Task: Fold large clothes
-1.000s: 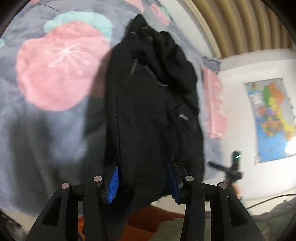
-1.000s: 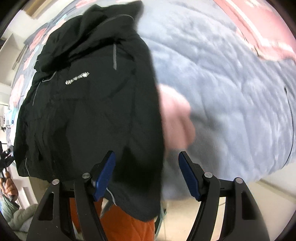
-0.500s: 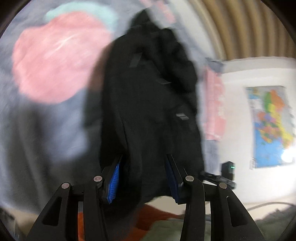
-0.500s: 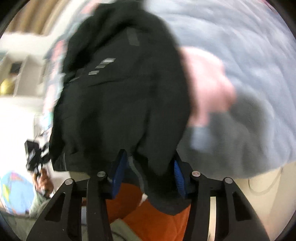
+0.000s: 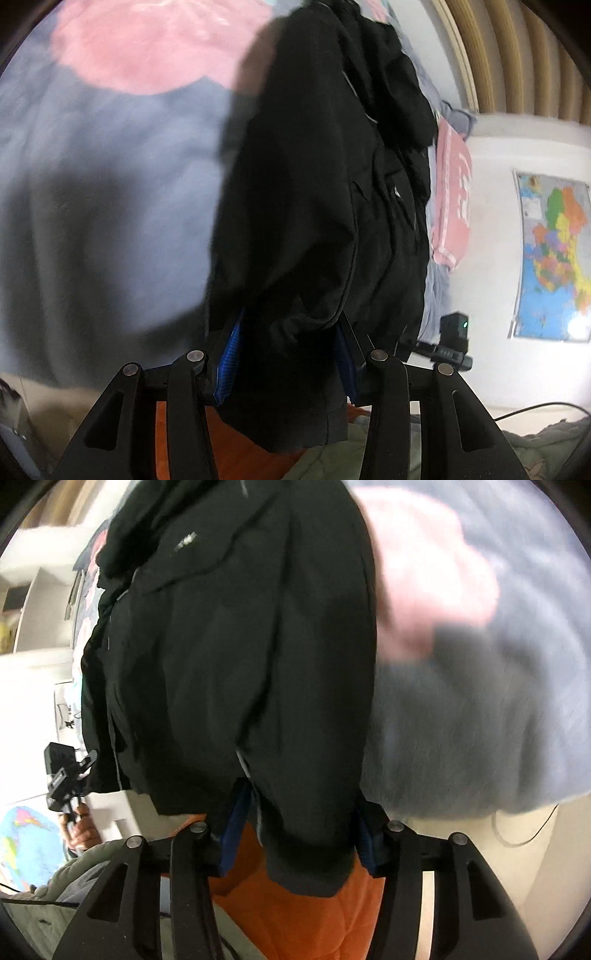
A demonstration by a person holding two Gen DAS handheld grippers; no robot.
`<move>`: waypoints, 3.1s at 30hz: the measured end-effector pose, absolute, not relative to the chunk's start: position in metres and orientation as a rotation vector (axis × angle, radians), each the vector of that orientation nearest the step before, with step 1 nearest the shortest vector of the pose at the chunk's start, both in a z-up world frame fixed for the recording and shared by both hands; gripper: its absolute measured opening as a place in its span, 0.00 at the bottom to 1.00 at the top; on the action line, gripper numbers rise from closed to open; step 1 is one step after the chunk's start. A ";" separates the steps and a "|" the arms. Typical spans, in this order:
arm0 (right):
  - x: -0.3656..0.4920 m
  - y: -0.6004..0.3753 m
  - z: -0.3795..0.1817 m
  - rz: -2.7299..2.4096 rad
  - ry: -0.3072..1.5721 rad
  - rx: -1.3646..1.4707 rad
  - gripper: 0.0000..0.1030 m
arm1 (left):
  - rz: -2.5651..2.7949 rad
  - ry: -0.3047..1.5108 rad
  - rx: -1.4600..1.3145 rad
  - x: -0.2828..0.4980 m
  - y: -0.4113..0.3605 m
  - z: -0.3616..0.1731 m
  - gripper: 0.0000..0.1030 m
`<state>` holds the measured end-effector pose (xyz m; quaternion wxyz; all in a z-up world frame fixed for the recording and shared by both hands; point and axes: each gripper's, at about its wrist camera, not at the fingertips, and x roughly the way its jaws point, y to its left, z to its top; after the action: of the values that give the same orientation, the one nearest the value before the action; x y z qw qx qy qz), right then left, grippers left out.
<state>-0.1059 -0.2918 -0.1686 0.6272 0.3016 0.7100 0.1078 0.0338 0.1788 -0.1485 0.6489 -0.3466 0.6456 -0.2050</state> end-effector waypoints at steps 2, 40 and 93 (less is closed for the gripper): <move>-0.105 -0.288 -0.165 0.256 1.618 0.695 0.55 | -0.454 1.472 -0.793 0.034 0.184 -0.146 0.44; 0.034 -0.321 -0.003 0.289 1.124 0.663 0.24 | -0.483 1.108 -0.730 0.176 0.202 -0.002 0.15; 0.335 -0.377 -0.058 0.093 1.284 0.728 0.80 | -0.568 1.327 -0.686 0.490 0.181 -0.057 0.59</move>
<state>0.3350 -0.3770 -0.0576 0.7386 0.3319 0.5852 0.0422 0.4901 0.1813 -0.0571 0.6973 -0.3076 0.5952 -0.2546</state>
